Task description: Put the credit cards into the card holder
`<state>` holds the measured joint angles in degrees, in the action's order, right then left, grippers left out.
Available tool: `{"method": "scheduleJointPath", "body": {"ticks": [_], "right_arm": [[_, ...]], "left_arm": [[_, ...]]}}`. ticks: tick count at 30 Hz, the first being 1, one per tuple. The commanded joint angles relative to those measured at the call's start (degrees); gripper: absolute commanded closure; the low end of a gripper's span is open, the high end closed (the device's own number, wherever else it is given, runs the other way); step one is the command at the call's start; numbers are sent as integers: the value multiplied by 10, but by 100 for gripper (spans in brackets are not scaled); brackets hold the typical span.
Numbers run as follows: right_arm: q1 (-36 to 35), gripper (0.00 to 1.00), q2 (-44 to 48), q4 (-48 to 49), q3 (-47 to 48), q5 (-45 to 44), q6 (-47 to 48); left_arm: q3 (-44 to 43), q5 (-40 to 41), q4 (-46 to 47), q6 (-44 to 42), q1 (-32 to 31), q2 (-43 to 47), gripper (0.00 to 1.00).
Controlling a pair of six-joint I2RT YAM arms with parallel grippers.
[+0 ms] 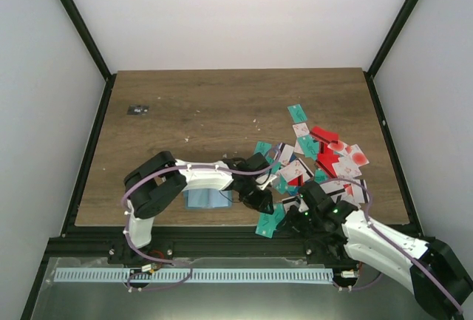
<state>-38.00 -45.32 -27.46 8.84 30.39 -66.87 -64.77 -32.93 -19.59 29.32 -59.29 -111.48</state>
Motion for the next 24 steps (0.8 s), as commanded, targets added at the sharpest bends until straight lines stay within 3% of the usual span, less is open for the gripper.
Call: {"method": "scheduleJointPath", "body": {"ticks": [1, 9, 15, 24], "right_arm": [[1, 83, -8, 39, -6, -58, 2], [1, 99, 6, -56, 63, -71, 20], [1, 99, 8, -115, 148, -74, 56], [1, 99, 19, -35, 224, -9, 101]], "left_arm": [[7, 41, -21, -22, 8, -33, 72], [-14, 54, -51, -21, 27, 5, 72], [-46, 82, -101, -26, 67, 76, 66], [3, 85, -122, 2, 152, 257, 47]]}}
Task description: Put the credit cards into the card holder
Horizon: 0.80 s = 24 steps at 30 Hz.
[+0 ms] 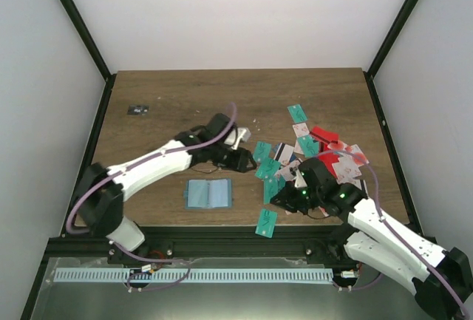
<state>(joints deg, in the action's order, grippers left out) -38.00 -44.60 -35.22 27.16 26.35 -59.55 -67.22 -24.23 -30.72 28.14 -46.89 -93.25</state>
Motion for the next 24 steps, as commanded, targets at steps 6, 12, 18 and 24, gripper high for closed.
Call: {"method": "scheduleJointPath", "body": {"ticks": [6, 12, 18, 24], "right_arm": [[1, 99, 36, 157, 63, 91, 11], [1, 99, 52, 242, 90, 141, -4], [1, 99, 43, 298, 110, 200, -12], [1, 99, 33, 338, 117, 231, -23]], "left_arm": [[98, -65, 74, 68, 46, 198, 42], [171, -123, 218, 165, 51, 284, 38], [208, -157, 319, 224, 51, 317, 40], [231, -185, 416, 273, 51, 325, 80]]}}
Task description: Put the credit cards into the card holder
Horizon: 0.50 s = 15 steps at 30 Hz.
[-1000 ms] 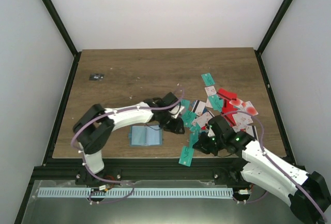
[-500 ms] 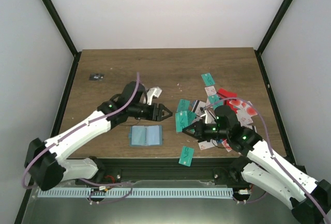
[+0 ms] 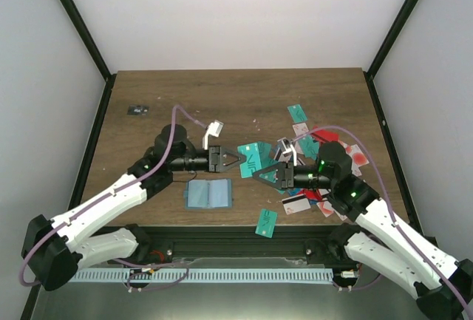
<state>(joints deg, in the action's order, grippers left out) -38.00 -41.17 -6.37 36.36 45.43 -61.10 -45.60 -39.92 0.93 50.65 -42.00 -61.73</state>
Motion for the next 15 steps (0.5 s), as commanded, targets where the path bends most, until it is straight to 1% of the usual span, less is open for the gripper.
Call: {"method": "scheduleJointPath", "body": {"ticks": [1, 2, 3, 4, 6, 7, 8, 9, 10, 11, 13, 15], "right_arm": [[1, 99, -2, 56, 23, 43, -9], [1, 99, -2, 58, 23, 43, -8], [1, 99, -4, 58, 23, 43, -8], [1, 94, -5, 56, 23, 44, -6], [1, 68, -10, 18, 35, 35, 10], [1, 56, -13, -6, 47, 27, 26], [1, 40, -18, -37, 60, 16, 43], [1, 28, -24, -63, 75, 5, 62], [1, 23, -33, -83, 90, 0, 85], [1, 22, -42, -90, 101, 4, 98], [1, 22, -60, -96, 118, 17, 115], [1, 27, -74, -99, 136, 25, 129]], "left_arm": [[19, -27, 113, 56, 2, 13, 90], [23, -26, 123, 61, 2, 16, 95], [27, -25, 132, 67, 2, 20, 96], [29, -25, 141, 73, 2, 24, 96], [34, -25, 146, 76, 2, 33, 96], [34, -24, 141, 74, 2, 37, 96], [33, -24, 132, 71, 2, 40, 96], [30, -24, 120, 66, 2, 44, 96], [28, -23, 107, 62, 2, 48, 96], [27, -23, 98, 59, 2, 51, 96], [26, -24, 84, 59, 2, 60, 96], [27, -31, 78, 62, 2, 69, 96]]}}
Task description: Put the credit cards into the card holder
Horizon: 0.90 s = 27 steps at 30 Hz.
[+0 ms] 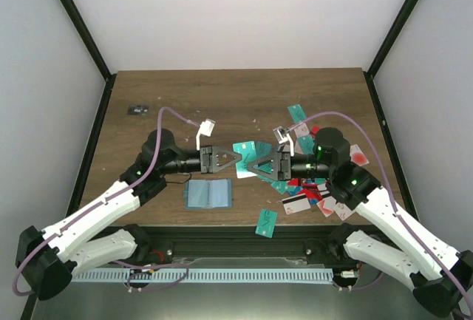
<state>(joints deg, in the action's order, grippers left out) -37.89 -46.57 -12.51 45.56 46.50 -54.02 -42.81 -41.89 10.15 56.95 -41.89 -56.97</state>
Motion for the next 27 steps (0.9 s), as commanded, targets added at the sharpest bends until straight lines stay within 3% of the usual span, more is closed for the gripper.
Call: {"method": "scheduleJointPath", "body": {"ticks": [1, 5, 16, 20, 23, 25, 27], "right_arm": [[0, 30, -24, -37, 51, 18, 63], [1, 44, -38, -23, 59, 39, 63], [0, 97, -44, 12, 43, 62, 50], [0, 99, -43, 20, 32, 47, 35], [0, 99, -42, 21, 12, 30, 23], [0, 99, -43, 24, -9, 17, 14], [0, 99, -48, 29, -28, 7, 4]], "left_arm": [[-2, -11, -21, -2, 1, 25, 96], [-2, -6, -52, -10, 1, 43, 96], [5, -9, -59, -9, 1, 45, 96], [8, -9, -64, -13, 1, 40, 96], [2, 10, -102, -33, 1, 40, 82], [-15, 48, -187, -64, 1, 38, 60], [-36, 100, -275, -103, 2, 34, 47]]}}
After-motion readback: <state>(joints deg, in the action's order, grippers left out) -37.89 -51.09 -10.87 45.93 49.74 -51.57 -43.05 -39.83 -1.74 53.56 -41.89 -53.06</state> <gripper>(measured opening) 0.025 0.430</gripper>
